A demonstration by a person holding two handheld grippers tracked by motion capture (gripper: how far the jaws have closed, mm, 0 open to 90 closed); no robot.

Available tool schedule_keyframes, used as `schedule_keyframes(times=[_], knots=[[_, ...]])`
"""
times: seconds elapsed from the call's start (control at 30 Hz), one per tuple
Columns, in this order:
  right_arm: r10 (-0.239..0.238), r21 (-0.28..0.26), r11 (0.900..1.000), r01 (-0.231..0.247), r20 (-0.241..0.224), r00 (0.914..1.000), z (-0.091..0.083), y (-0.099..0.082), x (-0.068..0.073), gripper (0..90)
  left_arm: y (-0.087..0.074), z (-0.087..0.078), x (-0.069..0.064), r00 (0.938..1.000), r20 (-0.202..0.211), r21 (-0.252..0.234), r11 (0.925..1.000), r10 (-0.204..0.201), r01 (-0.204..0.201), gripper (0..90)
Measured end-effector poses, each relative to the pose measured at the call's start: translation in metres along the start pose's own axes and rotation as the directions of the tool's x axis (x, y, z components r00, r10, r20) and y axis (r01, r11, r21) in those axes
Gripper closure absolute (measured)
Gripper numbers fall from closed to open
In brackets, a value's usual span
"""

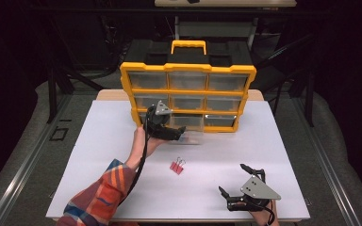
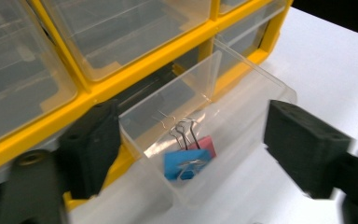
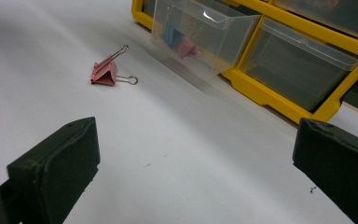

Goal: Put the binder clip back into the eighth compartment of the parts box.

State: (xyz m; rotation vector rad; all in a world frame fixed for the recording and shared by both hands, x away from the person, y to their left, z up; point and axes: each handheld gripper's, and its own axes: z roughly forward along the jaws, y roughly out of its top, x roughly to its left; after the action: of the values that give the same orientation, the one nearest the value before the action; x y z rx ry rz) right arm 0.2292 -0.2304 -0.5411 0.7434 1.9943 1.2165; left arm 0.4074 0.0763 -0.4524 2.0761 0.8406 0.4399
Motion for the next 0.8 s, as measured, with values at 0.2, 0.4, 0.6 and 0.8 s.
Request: schedule_keyframes(times=[0.2, 0.4, 0.6, 0.8], knots=[[0.001, 0.002, 1.0, -0.001, 0.001, 1.0, 0.0, 0.0, 0.0, 0.0, -0.016, -0.014, 0.0, 1.0, -0.006, -0.007, 1.0, 0.001, -0.001, 7.5], [-0.005, 0.003, 1.0, 0.005, 0.005, 1.0, 0.0, 0.0, 0.001, 0.0, -0.032, -0.026, -0.001, 1.0, -0.006, -0.012, 0.9999, -0.003, 0.003, 3.8], [-0.002, 0.002, 1.0, 0.002, 0.001, 1.0, 0.001, 0.0, 0.001, 0.0, -0.051, -0.033, -0.004, 1.0, -0.004, -0.011, 0.9999, -0.003, 0.003, 0.7], [-0.002, 0.002, 1.0, 0.002, 0.004, 1.0, 0.001, 0.0, 0.0, 0.1, -0.064, -0.037, -0.009, 0.9999, -0.016, -0.006, 1.0, 0.001, -0.001, 0.0]])
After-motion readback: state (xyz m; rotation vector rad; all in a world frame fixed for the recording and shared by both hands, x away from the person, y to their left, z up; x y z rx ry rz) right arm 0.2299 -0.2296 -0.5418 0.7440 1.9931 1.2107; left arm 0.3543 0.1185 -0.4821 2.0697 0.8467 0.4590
